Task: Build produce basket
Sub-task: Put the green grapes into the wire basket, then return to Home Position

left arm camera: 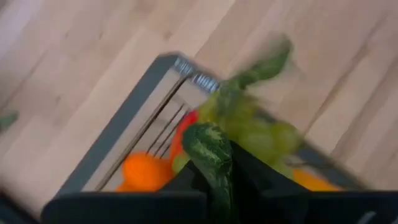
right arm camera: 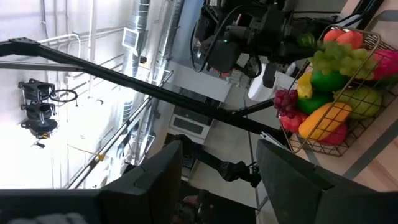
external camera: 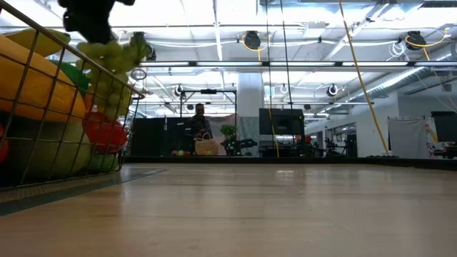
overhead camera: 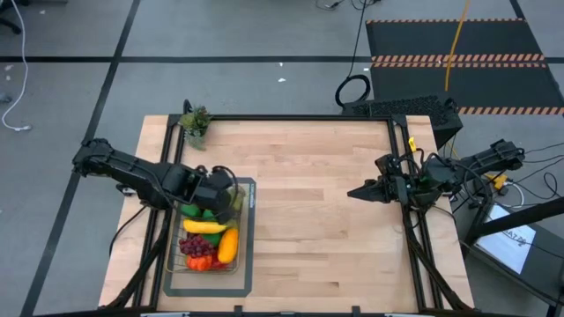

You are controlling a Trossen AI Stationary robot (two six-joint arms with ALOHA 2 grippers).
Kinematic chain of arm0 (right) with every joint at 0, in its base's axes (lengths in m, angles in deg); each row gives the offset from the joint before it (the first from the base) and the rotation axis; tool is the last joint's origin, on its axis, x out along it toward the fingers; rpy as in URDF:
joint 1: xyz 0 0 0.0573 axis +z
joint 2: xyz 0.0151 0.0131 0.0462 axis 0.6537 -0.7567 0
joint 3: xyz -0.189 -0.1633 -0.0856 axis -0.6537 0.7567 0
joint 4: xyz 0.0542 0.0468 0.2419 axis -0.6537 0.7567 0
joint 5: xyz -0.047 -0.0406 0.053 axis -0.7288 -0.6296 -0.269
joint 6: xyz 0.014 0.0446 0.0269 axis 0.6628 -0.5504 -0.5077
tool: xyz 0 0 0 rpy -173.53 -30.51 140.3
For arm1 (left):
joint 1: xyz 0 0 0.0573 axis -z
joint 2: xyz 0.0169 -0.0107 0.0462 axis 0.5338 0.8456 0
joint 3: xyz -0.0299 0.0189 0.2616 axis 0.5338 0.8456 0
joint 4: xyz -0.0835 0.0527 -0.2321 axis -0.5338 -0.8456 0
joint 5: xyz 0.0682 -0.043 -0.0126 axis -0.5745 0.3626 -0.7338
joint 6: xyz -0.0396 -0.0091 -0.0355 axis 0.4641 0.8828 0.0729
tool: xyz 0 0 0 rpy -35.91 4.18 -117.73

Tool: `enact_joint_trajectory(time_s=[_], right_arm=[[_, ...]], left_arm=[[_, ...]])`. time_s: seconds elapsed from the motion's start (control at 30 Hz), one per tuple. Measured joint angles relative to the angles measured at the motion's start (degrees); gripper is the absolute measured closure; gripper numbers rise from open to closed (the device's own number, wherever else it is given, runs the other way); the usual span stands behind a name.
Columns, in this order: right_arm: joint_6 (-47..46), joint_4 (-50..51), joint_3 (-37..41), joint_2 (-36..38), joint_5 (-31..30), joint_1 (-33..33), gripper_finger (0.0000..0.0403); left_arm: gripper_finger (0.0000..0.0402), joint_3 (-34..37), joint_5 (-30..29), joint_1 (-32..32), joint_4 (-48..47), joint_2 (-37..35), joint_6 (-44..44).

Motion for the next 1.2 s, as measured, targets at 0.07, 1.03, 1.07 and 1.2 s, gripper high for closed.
enact_joint_trajectory(time_s=[0.07, 1.03, 1.07, 1.2], right_arm=[[0.01, 0.02, 0.0, 0.0, 0.0, 0.0, 0.02], [8.27, 0.07, 0.02, 0.25, 0.56, 0.04, 0.02], [10.21, 0.05, 0.02, 0.38, 0.67, 0.04, 0.02], [22.93, 0.02, 0.02, 1.32, 1.99, 0.04, 0.0207]], left_arm=[[0.0354, 0.0, 1.02, 0.33, -2.69, 0.0, 1.77], [0.0172, -15.52, 4.84, 0.61, -17.92, -6.84, 17.45], [0.0172, -16.54, 4.23, 0.62, -17.92, -7.03, 15.93], [0.0172, -19.38, 2.9, 0.62, -17.91, -7.1, 6.9]])
